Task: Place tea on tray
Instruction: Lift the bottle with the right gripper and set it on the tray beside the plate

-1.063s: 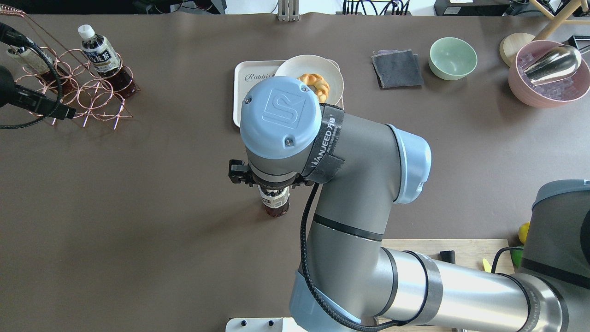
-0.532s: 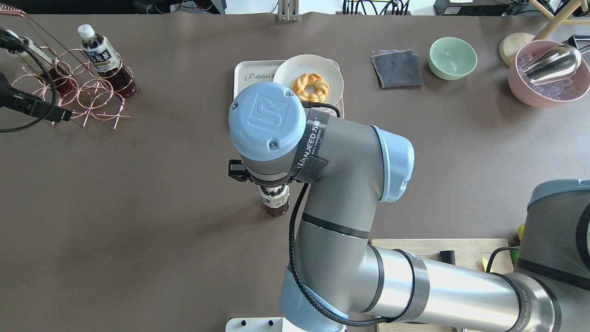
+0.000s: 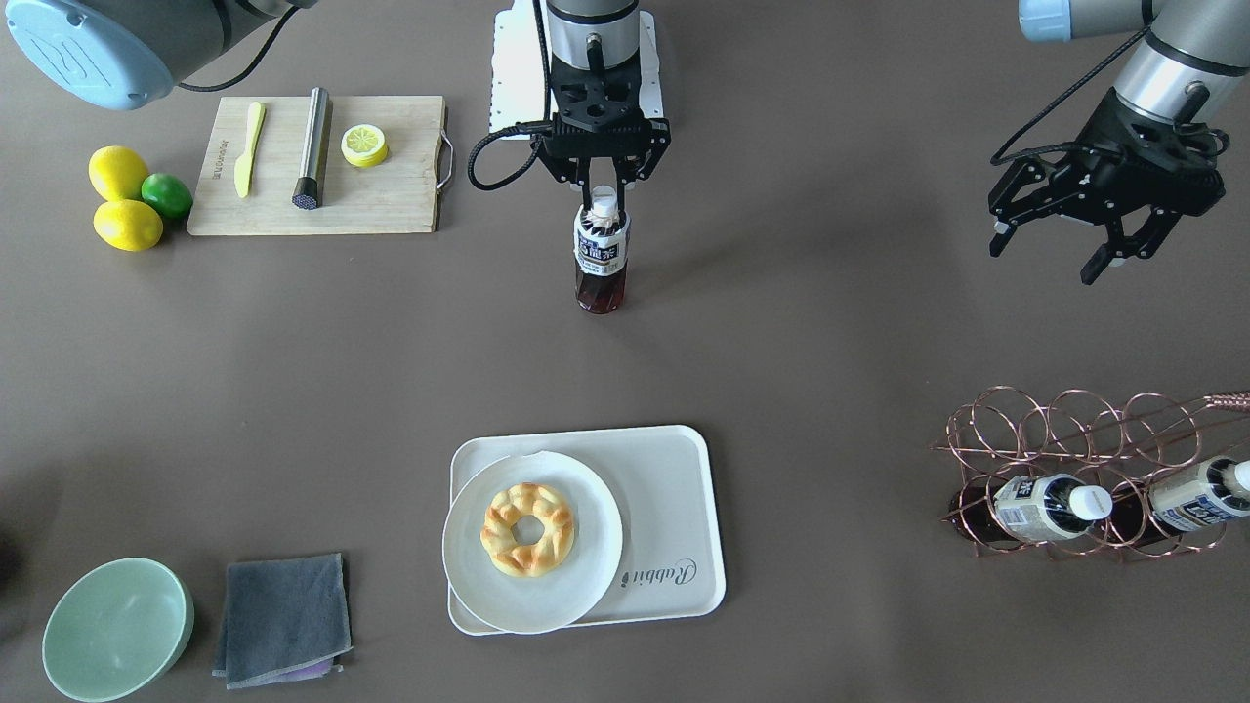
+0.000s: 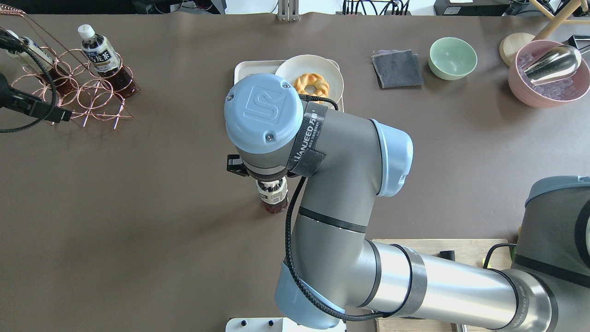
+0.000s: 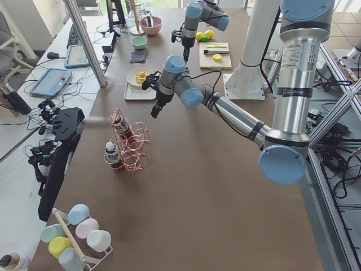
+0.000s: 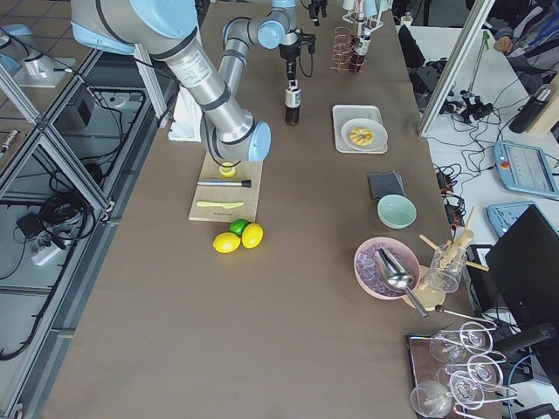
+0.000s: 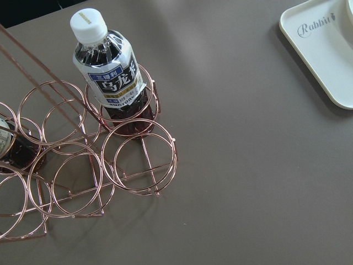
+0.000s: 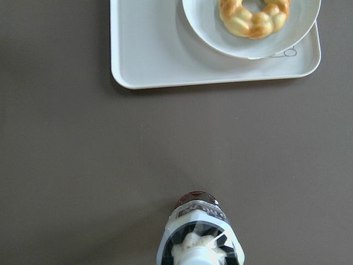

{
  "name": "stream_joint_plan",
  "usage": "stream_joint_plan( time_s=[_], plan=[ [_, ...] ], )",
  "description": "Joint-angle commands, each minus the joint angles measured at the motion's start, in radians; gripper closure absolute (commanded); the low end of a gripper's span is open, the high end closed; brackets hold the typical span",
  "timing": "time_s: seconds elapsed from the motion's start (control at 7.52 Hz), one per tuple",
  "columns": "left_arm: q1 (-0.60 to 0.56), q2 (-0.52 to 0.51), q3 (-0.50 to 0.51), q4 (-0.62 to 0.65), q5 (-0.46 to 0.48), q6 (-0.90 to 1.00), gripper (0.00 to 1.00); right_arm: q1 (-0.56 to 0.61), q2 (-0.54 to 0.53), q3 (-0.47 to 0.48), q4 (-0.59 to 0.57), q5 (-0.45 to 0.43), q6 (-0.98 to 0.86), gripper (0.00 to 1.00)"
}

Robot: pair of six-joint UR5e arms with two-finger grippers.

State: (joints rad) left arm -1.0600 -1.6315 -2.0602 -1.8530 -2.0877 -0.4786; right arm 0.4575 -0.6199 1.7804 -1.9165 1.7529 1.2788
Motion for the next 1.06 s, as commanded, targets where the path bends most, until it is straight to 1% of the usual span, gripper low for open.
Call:
stream_joint_plan(
  time_s=[0.0, 0.13, 0.27, 0.4, 0.53, 0.66, 0.8, 0.93],
  plan=[
    [0.0, 0.001, -0.005, 0.0, 0.0, -0.002, 0.03, 0.122, 0.16, -0.201, 0.002, 0.039, -0.056, 1.0],
    [0.0, 0.001, 0.0, 0.0, 0.0, 0.0, 0.03, 0.201, 0.217, -0.323, 0.061, 0.066, -0.111, 1.0],
    [0.0, 0.001, 0.005, 0.0, 0.002, 0.0, 0.03, 0.251, 0.265, -0.49, 0.194, 0.101, -0.121, 1.0],
    [0.0, 0.001, 0.003, 0.0, 0.005, -0.002, 0.03, 0.276, 0.358, -0.671, 0.274, 0.105, -0.116, 1.0],
    [0.0, 0.002, 0.0, 0.0, 0.009, -0.003, 0.03, 0.299, 0.424, -0.823, 0.35, 0.124, -0.108, 1.0],
    [0.0, 0.001, 0.005, 0.0, 0.012, -0.027, 0.03, 0.306, 0.43, -0.954, 0.508, 0.123, -0.098, 1.0],
    [0.0, 0.001, 0.005, 0.0, 0.017, -0.034, 0.03, 0.308, 0.44, -1.014, 0.563, 0.123, -0.085, 1.0],
    [0.002, -0.001, 0.005, 0.0, 0.017, -0.054, 0.03, 0.306, 0.459, -1.048, 0.567, 0.125, -0.082, 1.0]
  ],
)
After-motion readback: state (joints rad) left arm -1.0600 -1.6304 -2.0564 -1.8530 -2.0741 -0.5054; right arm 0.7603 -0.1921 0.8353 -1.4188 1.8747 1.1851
